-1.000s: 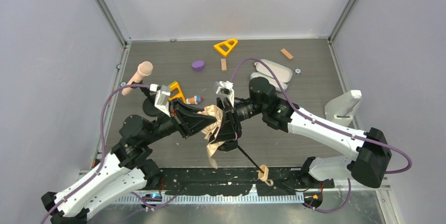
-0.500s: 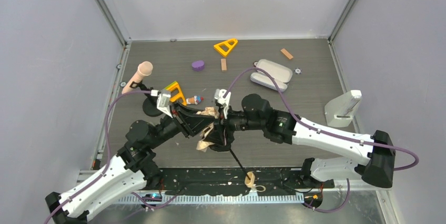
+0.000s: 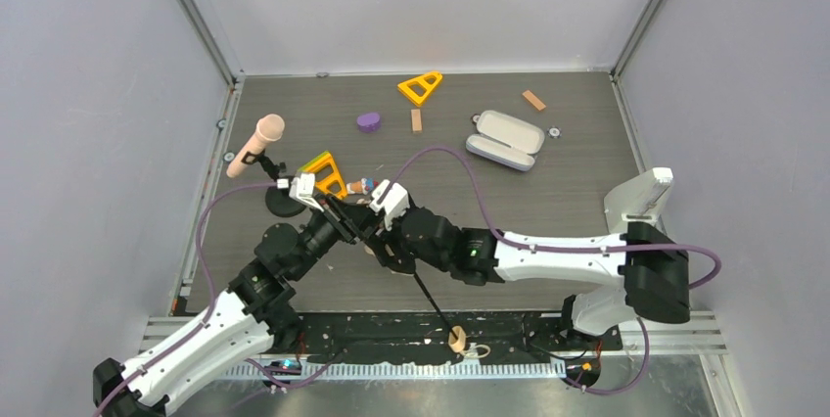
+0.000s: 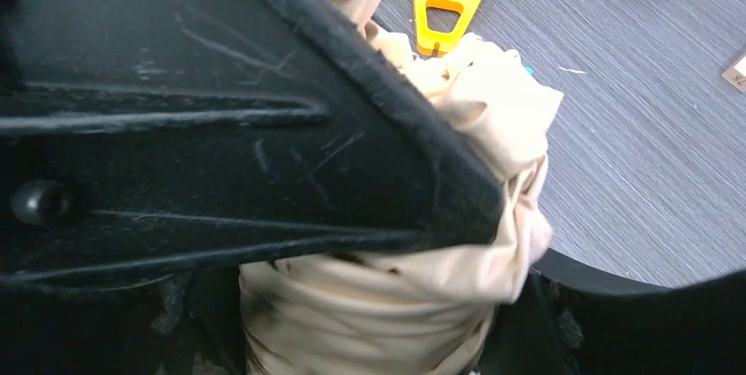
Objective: Put away the umbrella
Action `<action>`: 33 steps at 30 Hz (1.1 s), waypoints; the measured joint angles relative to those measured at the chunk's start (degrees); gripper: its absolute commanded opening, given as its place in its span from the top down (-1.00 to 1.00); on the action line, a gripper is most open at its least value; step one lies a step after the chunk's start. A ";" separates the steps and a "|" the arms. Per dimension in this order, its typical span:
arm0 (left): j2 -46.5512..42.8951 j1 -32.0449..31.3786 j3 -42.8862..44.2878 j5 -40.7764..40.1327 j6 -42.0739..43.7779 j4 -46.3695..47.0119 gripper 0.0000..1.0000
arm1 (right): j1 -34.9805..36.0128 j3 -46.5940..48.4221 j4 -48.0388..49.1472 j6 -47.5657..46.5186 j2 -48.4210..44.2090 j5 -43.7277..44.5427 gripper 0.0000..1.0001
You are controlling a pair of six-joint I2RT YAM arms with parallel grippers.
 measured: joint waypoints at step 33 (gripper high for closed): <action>-13.62 -1.77 11.50 2.34 7.78 -9.51 -0.99 | -19.56 -4.66 -0.46 8.79 -18.40 -34.23 0.88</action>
